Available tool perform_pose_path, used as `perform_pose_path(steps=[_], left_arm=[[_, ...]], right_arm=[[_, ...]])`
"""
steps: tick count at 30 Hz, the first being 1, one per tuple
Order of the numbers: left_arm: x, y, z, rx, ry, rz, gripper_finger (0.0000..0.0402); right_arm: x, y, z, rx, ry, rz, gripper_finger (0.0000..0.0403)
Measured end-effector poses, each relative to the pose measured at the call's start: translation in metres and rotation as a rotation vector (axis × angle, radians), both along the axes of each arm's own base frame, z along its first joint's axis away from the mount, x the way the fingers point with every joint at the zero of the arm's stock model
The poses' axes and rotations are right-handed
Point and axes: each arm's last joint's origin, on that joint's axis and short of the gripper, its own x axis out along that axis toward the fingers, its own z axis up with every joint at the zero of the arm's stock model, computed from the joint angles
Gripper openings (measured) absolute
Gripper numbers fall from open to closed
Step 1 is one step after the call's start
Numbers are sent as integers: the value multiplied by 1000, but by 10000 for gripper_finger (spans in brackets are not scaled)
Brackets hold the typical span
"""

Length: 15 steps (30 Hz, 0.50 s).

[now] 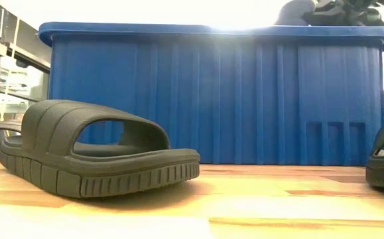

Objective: Pick and place slides into bin
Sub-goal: Put the gray slide into the blue bin

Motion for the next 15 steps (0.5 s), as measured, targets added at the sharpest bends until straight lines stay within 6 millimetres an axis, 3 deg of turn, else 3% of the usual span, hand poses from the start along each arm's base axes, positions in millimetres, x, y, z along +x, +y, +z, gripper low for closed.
perform_pose_path(steps=[15], left_arm=[[0, 0, 0, -39, -26, 31, 113]], right_arm=[[-2, -5, 6, 37, -15, -9, 23]])
